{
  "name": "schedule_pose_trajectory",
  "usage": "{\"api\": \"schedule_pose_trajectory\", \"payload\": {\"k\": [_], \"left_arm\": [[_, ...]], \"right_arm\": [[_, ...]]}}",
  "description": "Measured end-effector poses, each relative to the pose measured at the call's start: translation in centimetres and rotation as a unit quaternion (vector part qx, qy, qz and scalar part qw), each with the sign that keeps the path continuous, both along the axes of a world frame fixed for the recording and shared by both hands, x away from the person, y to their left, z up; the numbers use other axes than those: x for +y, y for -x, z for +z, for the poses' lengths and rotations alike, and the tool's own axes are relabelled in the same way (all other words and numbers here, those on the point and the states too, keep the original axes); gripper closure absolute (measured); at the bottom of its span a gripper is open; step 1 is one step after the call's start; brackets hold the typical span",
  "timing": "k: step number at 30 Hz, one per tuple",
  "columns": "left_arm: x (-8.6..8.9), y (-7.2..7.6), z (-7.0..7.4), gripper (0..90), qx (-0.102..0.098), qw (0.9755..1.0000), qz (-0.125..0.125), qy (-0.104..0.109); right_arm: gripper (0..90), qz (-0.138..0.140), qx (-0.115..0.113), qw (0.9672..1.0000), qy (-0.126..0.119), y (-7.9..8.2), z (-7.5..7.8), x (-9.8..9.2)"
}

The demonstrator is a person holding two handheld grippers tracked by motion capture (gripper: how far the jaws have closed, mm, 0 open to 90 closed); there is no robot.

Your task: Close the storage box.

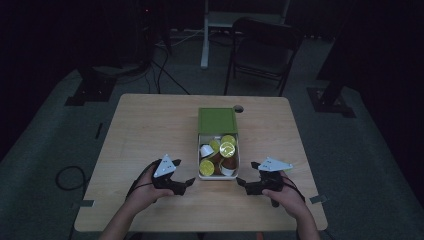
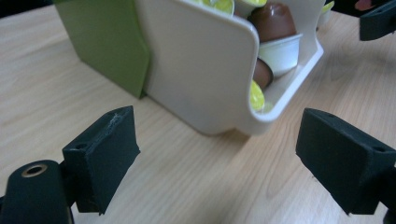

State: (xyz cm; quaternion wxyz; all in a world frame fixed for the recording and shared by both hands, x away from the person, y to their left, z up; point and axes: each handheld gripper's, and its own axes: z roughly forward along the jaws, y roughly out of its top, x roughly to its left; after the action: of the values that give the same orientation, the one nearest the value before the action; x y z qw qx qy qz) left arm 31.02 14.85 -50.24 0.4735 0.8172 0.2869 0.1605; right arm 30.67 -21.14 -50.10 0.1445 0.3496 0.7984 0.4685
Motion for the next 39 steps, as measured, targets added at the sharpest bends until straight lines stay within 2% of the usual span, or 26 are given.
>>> {"api": "schedule_pose_trajectory", "payload": {"k": [5,7,18,23,27,34,39], "left_arm": [[-0.7,-0.6,0.3,13.3,-0.014,0.9998,-0.005,0.014],[-0.8,-0.9,0.4,13.3,-0.017,0.9997,-0.006,0.015],[-1.5,-2.4,0.4,13.3,-0.020,0.9998,-0.005,0.003],[-1.7,-2.9,0.2,13.3,-0.020,0.9998,0.001,0.006],[-1.8,-3.1,0.1,13.3,-0.028,0.9996,0.005,-0.007],[-1.9,-3.5,-0.1,13.1,-0.018,0.9998,0.005,0.001],[-1.8,-3.8,-0.3,13.0,-0.018,0.9998,0.008,0.006]], "right_arm": [[12.2,-0.005,0.003,1.0000,-0.003,-0.7,0.1,0.3],[12.2,-0.003,0.003,1.0000,0.003,-1.0,0.0,0.4],[13.1,-0.002,-0.001,1.0000,0.001,-2.0,0.3,0.6],[13.1,-0.010,0.002,1.0000,0.000,-2.4,0.3,0.3],[13.1,-0.019,0.004,0.9998,0.001,-2.8,0.0,0.1],[12.6,-0.027,0.015,0.9995,-0.009,-3.2,-0.3,-0.3],[12.1,-0.026,0.016,0.9995,-0.005,-3.6,-0.2,-0.2]]}}
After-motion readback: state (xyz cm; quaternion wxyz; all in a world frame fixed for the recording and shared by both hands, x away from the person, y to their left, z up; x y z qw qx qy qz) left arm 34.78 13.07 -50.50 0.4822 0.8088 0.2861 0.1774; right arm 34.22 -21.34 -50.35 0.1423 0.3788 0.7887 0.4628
